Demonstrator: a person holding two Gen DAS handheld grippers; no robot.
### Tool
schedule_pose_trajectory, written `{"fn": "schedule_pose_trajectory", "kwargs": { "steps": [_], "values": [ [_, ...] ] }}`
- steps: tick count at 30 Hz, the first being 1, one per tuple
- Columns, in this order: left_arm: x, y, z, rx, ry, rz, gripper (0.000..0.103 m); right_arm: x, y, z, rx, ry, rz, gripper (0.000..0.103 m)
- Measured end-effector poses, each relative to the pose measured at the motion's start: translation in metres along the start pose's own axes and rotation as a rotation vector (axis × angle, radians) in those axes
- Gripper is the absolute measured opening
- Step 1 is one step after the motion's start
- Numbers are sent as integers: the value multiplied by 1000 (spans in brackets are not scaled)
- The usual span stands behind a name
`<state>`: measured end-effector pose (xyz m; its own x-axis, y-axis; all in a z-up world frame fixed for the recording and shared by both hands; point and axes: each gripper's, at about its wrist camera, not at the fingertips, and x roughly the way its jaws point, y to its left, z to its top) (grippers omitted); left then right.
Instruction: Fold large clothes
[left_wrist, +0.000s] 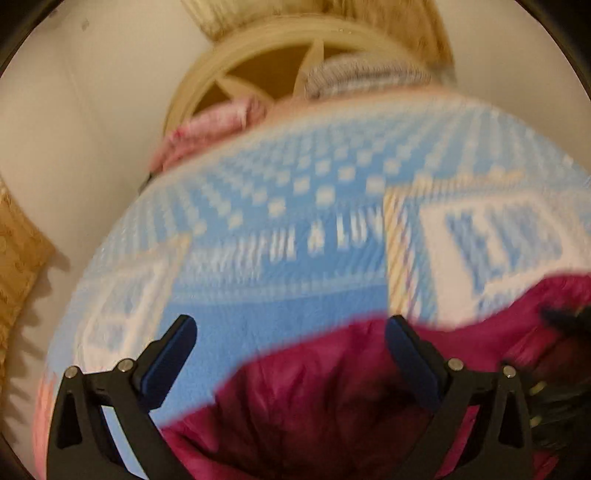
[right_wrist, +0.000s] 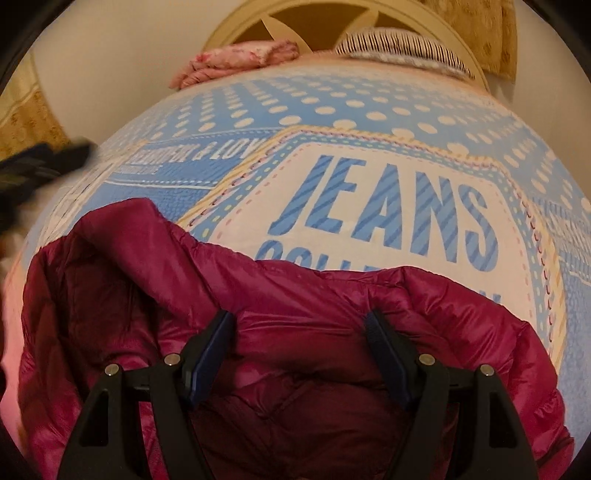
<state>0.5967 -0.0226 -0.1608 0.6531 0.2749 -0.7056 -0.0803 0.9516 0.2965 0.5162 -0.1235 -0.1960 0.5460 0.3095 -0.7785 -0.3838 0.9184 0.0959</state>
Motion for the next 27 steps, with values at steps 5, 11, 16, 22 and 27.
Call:
{"fn": "schedule_pose_trajectory", "kwargs": {
  "steps": [5,11,16,22,27],
  "values": [
    [19,-1,-41,-1,28,-25,103,-4,-11,-4,47,-41,72,75],
    [25,1,-44,-39,18,-38,103,-31,-9,0,90,-106,49,75],
    [20,-1,-45,-33,13,-29,103,-47,-9,24,143,-152,-38,75],
    [-23,17,-23,-150,-71,-130,103,-5,-16,1,146,-59,-54,74],
    [10,-14,-20,-66,43,-100,103,1,-10,1,117,-49,-92,75]
  ]
}}
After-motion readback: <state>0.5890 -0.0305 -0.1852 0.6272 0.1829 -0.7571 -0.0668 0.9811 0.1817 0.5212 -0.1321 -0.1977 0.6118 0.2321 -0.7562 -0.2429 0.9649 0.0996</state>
